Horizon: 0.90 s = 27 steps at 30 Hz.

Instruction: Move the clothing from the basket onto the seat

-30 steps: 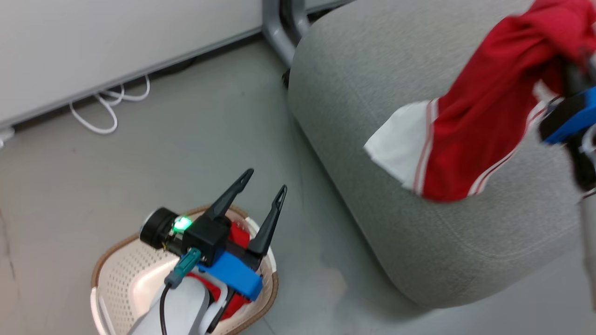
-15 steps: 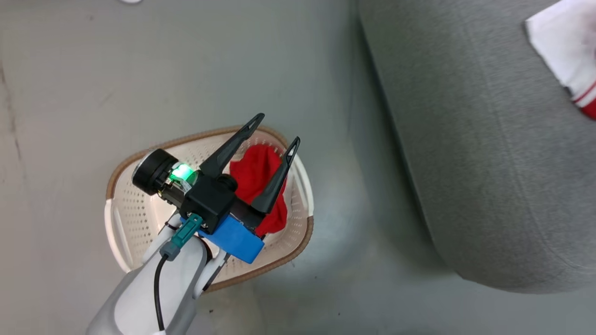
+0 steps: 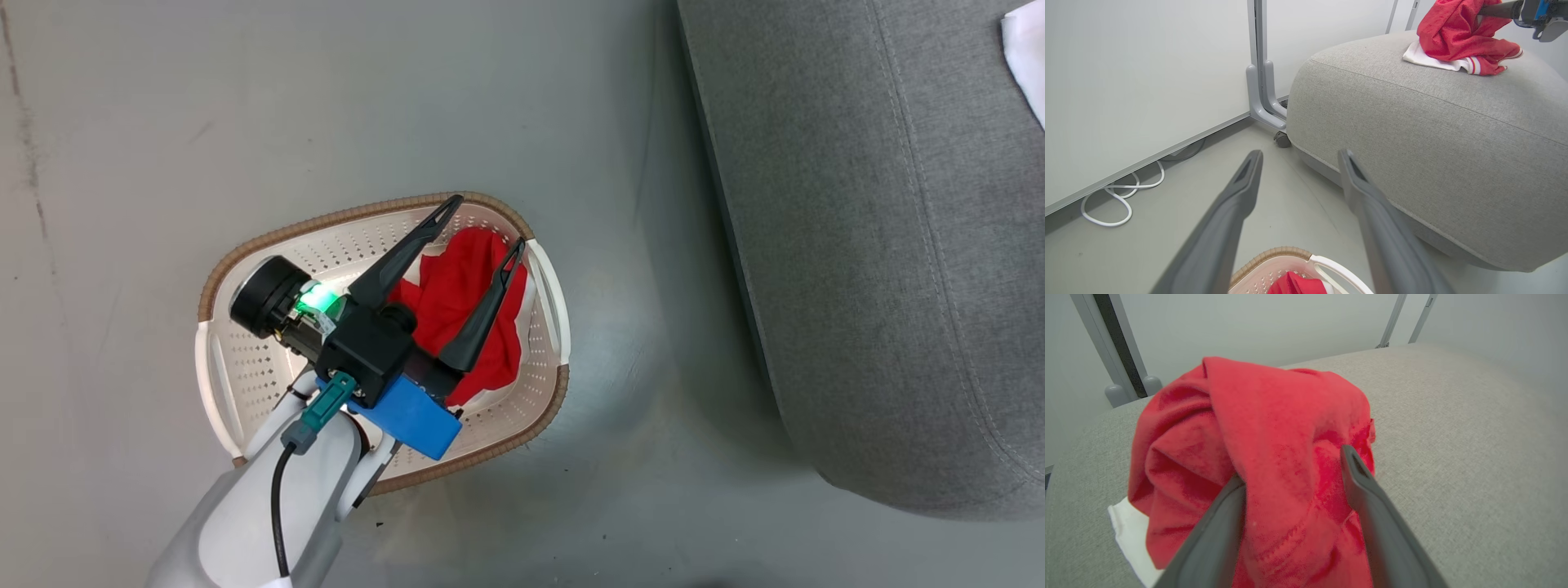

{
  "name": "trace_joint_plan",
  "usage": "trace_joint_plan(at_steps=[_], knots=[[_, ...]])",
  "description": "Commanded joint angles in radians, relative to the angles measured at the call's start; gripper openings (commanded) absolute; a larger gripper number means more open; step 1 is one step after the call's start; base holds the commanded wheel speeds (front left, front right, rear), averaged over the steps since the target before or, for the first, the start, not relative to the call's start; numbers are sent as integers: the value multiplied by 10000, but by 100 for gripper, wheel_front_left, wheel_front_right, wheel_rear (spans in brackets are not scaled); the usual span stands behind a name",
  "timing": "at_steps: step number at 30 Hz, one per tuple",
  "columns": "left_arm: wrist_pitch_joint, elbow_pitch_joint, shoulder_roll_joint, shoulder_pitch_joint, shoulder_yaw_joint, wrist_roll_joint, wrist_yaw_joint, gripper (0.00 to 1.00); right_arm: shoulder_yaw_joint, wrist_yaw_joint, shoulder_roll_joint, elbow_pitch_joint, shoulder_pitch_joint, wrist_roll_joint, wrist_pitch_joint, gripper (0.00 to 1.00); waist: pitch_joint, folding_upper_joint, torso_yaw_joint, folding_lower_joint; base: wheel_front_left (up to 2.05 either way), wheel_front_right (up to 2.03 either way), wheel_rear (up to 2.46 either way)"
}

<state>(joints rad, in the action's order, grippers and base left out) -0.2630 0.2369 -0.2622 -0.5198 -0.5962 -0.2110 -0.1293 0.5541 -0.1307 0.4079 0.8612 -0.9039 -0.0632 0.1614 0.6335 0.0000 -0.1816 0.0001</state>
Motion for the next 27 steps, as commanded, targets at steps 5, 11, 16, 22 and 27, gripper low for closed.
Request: trace_joint_plan(at_steps=[5,11,16,22,27], knots=[[-27,48,-4,-122,22,-63,-11,100,-159,-1,101,396,-268,-167,76,100,-219,0,-54,-1,0,0,0],[-27,141,166,89,12,-121,-11,100,-318,-1,278,672,-138,-239,190,100,-627,0,73,-1,0,0,0],[-27,196,347,301,162,-186,-11,100,-679,-1,400,765,172,-256,217,100,-1095,0,153,-1,0,0,0],[-27,377,695,748,268,-363,-11,100,-1167,-1,495,460,813,-270,347,100,-2024,0,377,-1,0,0,0],[-27,579,1029,1390,564,-513,-11,100,-1671,-1,219,-396,1976,-379,460,100,-3092,0,622,-1,0,0,0]])
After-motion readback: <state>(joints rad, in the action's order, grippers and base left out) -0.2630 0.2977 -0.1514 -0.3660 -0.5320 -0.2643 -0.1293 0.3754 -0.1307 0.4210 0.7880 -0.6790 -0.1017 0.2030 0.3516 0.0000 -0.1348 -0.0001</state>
